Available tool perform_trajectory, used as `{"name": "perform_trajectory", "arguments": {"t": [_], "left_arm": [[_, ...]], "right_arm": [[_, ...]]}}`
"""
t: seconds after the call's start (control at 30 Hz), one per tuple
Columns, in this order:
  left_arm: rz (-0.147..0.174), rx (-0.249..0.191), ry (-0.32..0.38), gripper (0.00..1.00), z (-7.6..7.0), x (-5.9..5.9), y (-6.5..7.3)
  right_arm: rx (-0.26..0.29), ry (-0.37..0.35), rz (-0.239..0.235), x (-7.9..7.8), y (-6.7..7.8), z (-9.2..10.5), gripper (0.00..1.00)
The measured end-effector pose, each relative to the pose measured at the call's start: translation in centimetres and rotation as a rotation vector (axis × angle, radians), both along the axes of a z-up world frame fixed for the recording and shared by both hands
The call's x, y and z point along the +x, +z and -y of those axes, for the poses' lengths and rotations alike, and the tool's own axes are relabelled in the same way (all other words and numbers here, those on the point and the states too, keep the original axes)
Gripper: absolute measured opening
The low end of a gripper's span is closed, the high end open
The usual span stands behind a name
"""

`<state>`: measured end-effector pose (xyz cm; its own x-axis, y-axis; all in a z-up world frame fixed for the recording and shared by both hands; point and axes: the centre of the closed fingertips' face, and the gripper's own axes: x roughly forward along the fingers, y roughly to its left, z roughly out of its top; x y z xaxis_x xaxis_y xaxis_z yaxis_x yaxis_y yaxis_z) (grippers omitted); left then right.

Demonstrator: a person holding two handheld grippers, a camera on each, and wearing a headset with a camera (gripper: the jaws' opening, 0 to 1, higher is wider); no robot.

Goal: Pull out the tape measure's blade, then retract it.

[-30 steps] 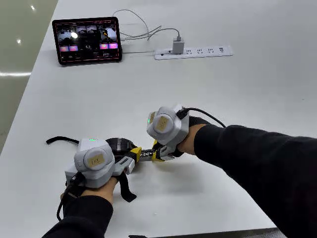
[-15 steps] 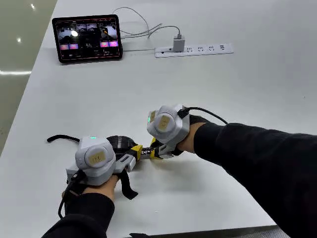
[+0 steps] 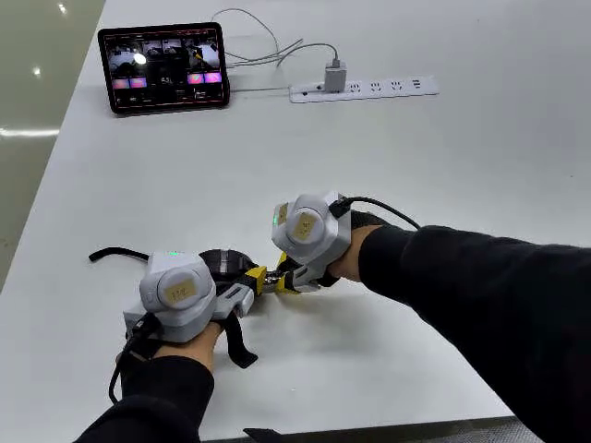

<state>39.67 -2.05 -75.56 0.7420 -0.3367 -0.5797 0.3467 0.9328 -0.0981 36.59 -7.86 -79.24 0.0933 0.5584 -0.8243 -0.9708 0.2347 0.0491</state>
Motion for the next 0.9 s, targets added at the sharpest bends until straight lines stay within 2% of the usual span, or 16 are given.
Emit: {"name": "perform_trajectory", "arguments": {"t": [0.9], "left_arm": [[-0.006, -0.023, -0.006, 0.58, -0.1, 0.0, 0.1]], "right_arm": [[0.035, -0.018, -0.013, 0.1, -0.1, -1.3, 0.09]]}}
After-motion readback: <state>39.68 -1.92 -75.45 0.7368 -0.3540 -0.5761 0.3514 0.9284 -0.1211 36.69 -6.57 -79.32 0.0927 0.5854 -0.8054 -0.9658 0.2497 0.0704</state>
